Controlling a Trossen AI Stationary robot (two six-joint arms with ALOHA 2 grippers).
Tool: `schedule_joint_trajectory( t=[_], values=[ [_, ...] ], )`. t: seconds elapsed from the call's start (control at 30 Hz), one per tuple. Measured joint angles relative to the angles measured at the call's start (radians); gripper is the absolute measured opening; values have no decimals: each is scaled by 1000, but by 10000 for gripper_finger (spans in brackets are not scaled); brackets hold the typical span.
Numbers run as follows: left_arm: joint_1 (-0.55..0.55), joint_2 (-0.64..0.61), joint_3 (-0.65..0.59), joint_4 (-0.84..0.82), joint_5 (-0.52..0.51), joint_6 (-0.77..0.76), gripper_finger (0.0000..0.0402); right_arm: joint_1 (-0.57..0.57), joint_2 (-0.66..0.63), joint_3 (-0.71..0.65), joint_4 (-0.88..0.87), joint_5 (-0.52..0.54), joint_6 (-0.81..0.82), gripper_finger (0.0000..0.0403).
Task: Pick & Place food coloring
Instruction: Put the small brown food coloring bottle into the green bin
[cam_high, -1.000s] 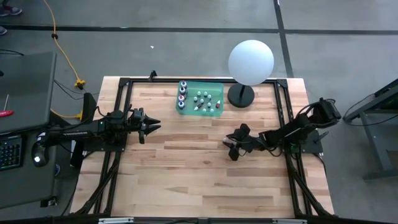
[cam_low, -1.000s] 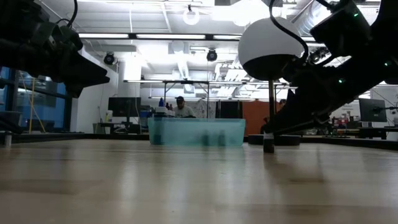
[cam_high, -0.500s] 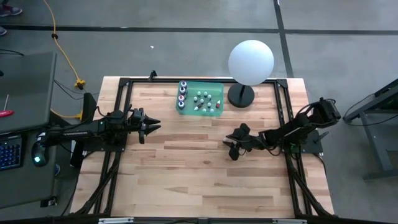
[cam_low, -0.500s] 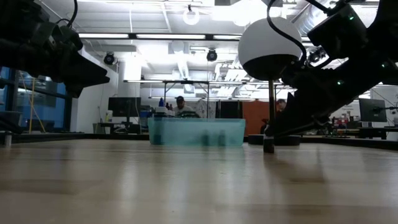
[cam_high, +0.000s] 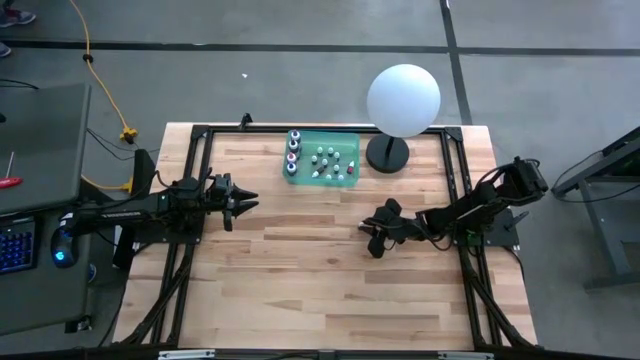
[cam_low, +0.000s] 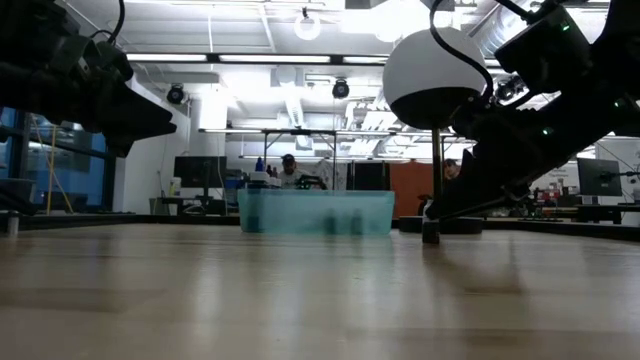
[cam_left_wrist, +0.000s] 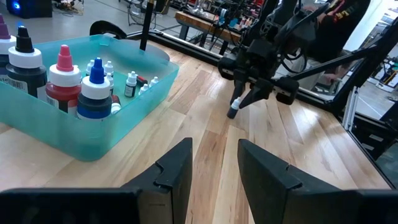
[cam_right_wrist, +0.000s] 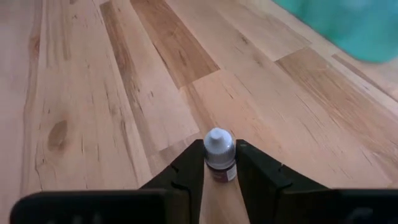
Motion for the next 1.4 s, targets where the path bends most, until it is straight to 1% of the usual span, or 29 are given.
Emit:
schedule_joint_trajectory(
  t=[0.17,0.43,0.7,0.9,1.03,1.1,1.27,1.4],
  values=[
    [0,0,0,0,0,0,127,0,0,0,5,-6,3,73],
    [0,0,0,0,0,0,127,0,0,0,41,-16,19,35],
    [0,0,0,0,0,0,127,0,-1,0,48,10,44,35],
    [0,0,0,0,0,0,127,0,-2,0,93,27,44,34],
    [0,0,0,0,0,0,127,-1,-3,49,75,49,23,34],
    [0,0,0,0,0,0,127,-13,-3,112,-2,33,-4,34],
    [0,0,0,0,0,0,127,-72,-3,365,-384,-30,-96,34],
    [0,0,0,0,0,0,127,-135,-3,574,-623,-36,-179,34]
  ],
)
